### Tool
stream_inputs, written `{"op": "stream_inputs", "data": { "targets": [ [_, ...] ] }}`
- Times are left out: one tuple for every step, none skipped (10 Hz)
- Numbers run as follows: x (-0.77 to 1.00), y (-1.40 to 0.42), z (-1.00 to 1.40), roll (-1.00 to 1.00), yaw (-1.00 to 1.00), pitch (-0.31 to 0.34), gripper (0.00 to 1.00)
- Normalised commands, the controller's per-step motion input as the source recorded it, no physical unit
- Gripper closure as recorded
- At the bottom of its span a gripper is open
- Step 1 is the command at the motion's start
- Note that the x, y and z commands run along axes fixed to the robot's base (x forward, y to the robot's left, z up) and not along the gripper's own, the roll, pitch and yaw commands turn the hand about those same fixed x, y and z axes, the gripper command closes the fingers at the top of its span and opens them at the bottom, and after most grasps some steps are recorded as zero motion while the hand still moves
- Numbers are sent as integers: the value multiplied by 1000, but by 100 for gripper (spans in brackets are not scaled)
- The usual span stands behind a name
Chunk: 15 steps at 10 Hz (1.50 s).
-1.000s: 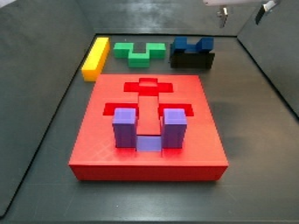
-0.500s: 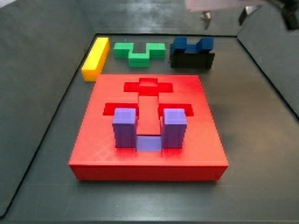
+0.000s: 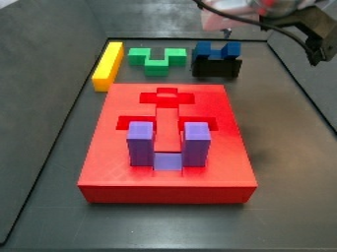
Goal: Pick up the blue object. Move up. Place the blue object on the fixture. Regrasp the blue object. Move to above the board. Insert the blue object.
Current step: Regrasp the blue object.
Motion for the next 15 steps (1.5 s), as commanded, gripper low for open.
{"op": "stream_inputs", "data": {
  "targets": [
    [371,0,-54,611,534,-54,0],
    [229,129,-117,0,589,-9,0],
    [-97,0,-174,0,229,0,0],
    [-120,0,-269,0,120,43,0],
    [0,0,-323,109,14,171,0],
    [0,-71,-203,149,0,300,0],
    [-89,-174,-6,46,-69,400,0],
    [-57,-86,0,0,-149,391,0],
    [0,-86,0,9,-123,391,0],
    [0,-74,0,26,-129,431,0],
    [0,-66,0,6,-114,420,0],
    [146,-74,-6,0,-20,311,0],
    [403,0,-94,-20,0,106,0],
    [363,29,-220,-114,11,0,0],
    [323,114,-380,-57,29,-37,0]
  ]
}}
